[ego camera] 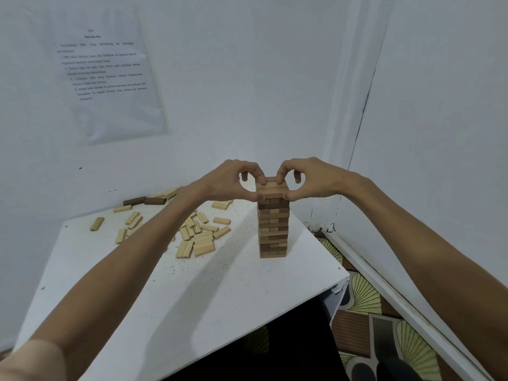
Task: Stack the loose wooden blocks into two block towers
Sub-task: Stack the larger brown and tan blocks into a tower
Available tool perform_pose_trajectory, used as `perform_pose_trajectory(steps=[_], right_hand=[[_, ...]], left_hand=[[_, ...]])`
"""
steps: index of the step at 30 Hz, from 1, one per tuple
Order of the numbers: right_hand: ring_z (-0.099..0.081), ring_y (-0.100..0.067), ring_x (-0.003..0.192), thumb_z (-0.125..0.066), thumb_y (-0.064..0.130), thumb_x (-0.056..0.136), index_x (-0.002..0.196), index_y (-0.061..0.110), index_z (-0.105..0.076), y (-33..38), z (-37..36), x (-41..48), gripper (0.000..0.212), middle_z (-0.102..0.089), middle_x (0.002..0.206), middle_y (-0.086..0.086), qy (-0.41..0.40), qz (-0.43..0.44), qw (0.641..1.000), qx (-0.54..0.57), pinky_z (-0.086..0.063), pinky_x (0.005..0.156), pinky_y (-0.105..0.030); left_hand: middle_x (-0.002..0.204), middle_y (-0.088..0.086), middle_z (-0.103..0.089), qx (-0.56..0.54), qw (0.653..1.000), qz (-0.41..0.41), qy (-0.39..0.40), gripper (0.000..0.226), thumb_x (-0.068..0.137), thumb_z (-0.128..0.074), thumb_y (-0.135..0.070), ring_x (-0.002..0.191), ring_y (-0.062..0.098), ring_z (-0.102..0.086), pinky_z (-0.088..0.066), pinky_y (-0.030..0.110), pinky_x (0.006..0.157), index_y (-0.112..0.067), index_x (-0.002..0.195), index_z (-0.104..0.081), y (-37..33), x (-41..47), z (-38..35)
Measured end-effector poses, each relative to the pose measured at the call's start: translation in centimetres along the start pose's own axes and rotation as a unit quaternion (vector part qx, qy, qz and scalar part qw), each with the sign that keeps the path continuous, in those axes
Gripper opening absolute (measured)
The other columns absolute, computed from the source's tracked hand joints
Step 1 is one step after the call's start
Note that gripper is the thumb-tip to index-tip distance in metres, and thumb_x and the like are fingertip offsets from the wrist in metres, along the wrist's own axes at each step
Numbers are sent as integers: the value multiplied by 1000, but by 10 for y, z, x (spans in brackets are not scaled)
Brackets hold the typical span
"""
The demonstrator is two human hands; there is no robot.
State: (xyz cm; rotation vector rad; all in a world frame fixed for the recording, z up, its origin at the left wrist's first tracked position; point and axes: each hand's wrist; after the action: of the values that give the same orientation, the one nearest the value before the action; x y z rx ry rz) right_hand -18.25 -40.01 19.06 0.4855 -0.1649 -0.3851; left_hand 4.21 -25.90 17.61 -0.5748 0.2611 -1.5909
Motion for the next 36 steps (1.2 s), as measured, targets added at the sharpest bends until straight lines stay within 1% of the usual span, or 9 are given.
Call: perform_pose_trajectory(steps=[6, 9, 14, 18, 21, 23, 26, 31, 36], right_hand=[[-60, -28, 100, -80, 34, 82, 113, 37, -62, 0, 0, -1, 35, -62, 118, 13, 6, -10, 1000, 5, -54, 88, -45], [-61, -27, 99, -77, 44, 75, 111, 40, -61, 1, 0, -2, 40, -64, 120, 6, 11, -14, 1000, 1, -55, 87, -46], [-62, -28, 98, -78, 38, 81, 122, 37, -57, 5, 2, -5, 46, -58, 120, 24, 20, -12, 1000, -1, -56, 90, -46], [-63, -28, 99, -70, 50, 72, 130, 37, -51, 7, 1, -6, 62, -56, 124, 19, 26, -13, 1000, -7, -56, 92, -44], [-63, -25, 100, -70, 52, 73, 141, 35, -45, 7, 1, -5, 74, -56, 130, 12, 27, -18, 999, -16, -55, 89, -37], [-63, -20, 101, -72, 59, 73, 147, 38, -39, 7, 1, -4, 84, -54, 134, 12, 26, -20, 999, -23, -54, 89, -34], [-59, -12, 110, -71, 73, 71, 151, 42, -34, 7, 0, -1, 93, -50, 140, 14, 13, -22, 999, -36, -51, 92, -31], [-52, -8, 123, -66, 71, 84, 148, 39, -43, 16, 0, 6, 75, -53, 143, 14, -13, -3, 999, -46, -50, 102, -36], [-49, -6, 130, -62, 65, 91, 148, 33, -48, 44, -2, 20, 67, -52, 149, 11, -29, 39, 996, -81, -43, 107, -34]], left_hand=[[110, -24, -67, -12, 1000, 9, 1, 50, 64, -77, -64, 96, 6, -55, -47, 29, 85, -38, 106, -68, 2, 0, 0], [113, -21, -67, -18, 1000, 8, 1, 52, 72, -88, -47, 93, 0, -54, -41, 19, 79, -30, 115, -64, 1, 0, 0], [118, -14, -67, -6, 1000, 14, -6, 55, 77, -90, -38, 99, 12, -58, -45, 22, 81, -27, 122, -60, 2, 1, -1], [119, -15, -66, -3, 1000, 16, -5, 54, 78, -89, -38, 99, 8, -58, -44, 20, 80, -27, 123, -60, 3, 1, -2], [121, -17, -65, -1, 1000, 20, 0, 68, 72, -88, -53, 105, 5, -58, -42, 19, 81, -28, 127, -56, 2, -1, -1], [122, -19, -65, 1, 1000, 31, 0, 81, 65, -77, -71, 108, 2, -58, -43, 18, 83, -30, 130, -53, 0, -4, 0], [125, -19, -64, -3, 999, 42, -17, 84, 71, -61, -83, 112, -3, -58, -43, 18, 84, -28, 134, -53, -1, -8, 1], [126, -15, -65, -10, 997, 59, -41, 78, 82, -45, -85, 113, -1, -59, -47, 25, 88, -27, 131, -61, 3, -17, 12], [126, -17, -66, 32, 995, 60, -68, 49, 95, -63, -59, 113, -3, -61, -50, 26, 93, -24, 130, -65, 16, -37, 29]])
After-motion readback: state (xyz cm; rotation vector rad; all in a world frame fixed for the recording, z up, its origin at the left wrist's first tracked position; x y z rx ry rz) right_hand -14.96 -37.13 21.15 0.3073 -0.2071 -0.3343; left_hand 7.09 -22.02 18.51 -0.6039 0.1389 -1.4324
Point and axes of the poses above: each hand's wrist, its own x-axis towards the middle knuckle, its own z-axis out of the back of the hand, y = z × x
